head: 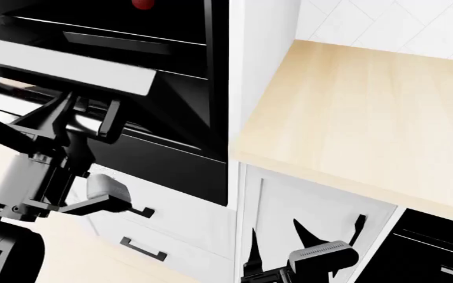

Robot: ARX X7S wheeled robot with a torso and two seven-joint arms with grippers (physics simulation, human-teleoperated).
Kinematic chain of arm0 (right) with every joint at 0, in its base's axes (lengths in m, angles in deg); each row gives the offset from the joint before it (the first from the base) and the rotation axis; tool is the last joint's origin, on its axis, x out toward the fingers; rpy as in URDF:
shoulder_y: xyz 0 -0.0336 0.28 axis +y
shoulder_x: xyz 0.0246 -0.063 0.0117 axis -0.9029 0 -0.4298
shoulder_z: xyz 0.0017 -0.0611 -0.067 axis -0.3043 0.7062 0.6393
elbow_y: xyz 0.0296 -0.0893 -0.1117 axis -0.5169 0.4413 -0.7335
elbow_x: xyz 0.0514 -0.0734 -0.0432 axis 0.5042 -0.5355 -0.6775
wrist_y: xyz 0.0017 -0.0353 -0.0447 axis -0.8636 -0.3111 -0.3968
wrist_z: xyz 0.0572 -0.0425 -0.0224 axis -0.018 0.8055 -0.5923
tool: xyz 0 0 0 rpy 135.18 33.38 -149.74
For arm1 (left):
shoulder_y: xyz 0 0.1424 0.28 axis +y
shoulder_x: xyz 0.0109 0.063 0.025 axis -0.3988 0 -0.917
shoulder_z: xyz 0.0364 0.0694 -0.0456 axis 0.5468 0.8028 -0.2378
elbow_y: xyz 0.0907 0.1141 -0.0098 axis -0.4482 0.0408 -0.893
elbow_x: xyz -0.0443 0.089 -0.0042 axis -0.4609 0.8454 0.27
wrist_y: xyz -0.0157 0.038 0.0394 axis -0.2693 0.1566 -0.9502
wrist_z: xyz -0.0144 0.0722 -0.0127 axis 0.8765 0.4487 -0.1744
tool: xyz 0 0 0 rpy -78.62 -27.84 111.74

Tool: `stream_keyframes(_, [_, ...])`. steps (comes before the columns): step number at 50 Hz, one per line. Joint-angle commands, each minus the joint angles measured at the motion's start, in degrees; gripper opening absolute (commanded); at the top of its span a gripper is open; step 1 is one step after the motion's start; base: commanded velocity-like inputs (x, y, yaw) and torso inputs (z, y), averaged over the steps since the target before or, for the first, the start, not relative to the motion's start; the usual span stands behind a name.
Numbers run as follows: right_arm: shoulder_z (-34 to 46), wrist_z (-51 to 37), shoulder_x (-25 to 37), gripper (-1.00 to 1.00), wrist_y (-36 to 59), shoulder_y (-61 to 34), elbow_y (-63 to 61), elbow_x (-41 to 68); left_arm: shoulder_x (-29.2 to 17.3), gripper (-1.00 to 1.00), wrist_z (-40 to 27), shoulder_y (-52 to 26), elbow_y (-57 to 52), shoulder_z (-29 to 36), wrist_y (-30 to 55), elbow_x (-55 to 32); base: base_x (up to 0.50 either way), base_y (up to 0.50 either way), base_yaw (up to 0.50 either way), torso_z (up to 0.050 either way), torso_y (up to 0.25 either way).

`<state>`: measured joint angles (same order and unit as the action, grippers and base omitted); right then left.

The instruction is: Open the oven door

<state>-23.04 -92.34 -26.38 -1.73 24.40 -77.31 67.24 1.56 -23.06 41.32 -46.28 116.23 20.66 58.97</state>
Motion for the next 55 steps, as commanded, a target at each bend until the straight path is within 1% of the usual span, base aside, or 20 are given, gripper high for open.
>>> stream_keyframes(1, [0.25, -0.18, 0.04, 1.00, -0.36, -0.10, 0.52, -0.09, -2.64, -1.00, -9.37, 1.79, -3.20, -5.57, 1.36, 8.77, 0.00, 0.00, 0.00, 0.010, 0.000])
stream_keyframes(11, [0.47, -0.35, 0.07, 1.00, -0.59, -0.17, 0.78, -0.30, -3.77, -1.00, -11.76, 5.70, -3.87, -6.84, 2.65, 9.01, 0.00, 0.00, 0.00, 0.001, 0.005])
stream_keyframes(31, [0.74, -0.54, 0.19, 1.00, -0.52, -0.38, 0.92, -0.12, -4.42, -1.00, -15.65, 10.03, -4.38, -8.61, 3.53, 8.44, 0.00, 0.00, 0.00, 0.001, 0.005])
stream_keyframes(55, [1.19, -0.96, 0.35, 1.00, -0.66, -0.27, 0.90, -0.20, -5.17, -1.00, -21.69, 18.24, -4.78, -10.95, 5.16, 7.70, 0.00, 0.00, 0.00, 0.001, 0.005])
